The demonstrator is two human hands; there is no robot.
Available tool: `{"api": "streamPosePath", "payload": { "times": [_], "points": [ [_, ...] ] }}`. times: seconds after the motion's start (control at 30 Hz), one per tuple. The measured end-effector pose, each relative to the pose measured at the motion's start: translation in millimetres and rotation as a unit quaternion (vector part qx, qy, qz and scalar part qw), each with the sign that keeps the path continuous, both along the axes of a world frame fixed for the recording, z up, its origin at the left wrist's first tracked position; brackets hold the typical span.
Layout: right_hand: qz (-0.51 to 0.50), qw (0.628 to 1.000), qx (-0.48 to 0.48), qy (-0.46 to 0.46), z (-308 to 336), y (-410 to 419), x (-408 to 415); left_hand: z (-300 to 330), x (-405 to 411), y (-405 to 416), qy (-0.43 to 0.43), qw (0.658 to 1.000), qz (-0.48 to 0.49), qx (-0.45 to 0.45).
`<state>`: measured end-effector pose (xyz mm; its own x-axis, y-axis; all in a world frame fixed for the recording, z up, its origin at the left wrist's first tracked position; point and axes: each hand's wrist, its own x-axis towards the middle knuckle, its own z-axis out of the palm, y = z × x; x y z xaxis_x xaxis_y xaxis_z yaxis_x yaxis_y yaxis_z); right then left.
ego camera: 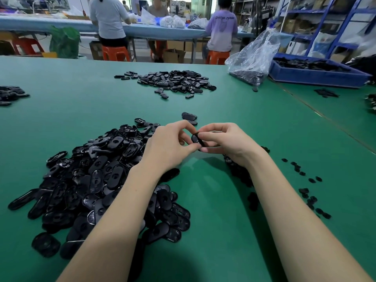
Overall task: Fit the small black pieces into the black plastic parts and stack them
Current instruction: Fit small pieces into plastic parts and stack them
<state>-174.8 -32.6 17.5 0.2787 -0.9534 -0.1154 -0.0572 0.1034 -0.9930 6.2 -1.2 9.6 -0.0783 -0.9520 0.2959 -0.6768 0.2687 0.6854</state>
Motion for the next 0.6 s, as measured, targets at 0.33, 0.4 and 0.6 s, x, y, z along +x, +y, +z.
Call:
{"api": "streamPosePath", "payload": {
  "times": [0.33, 0.4, 0.6],
  "points": [
    [-0.011, 0.999, 0.011, 0.043, -0.2, -3.1, -1.7, -1.6, 1.1, -2.0, -0.077, 0.997, 0.011, -0.007],
    [-0.015, 0.997, 0.008, 0.073, 0.1, -3.3, -0.6, -1.2, 0.4, -0.7, -0.13, 0.989, 0.048, -0.042],
    [-0.053, 0.991, -0.019, 0.118, 2.1, -2.6, 0.8, -4.4, -1.0, -0.3, -0.185, 0.976, 0.076, -0.083]
  ]
}}
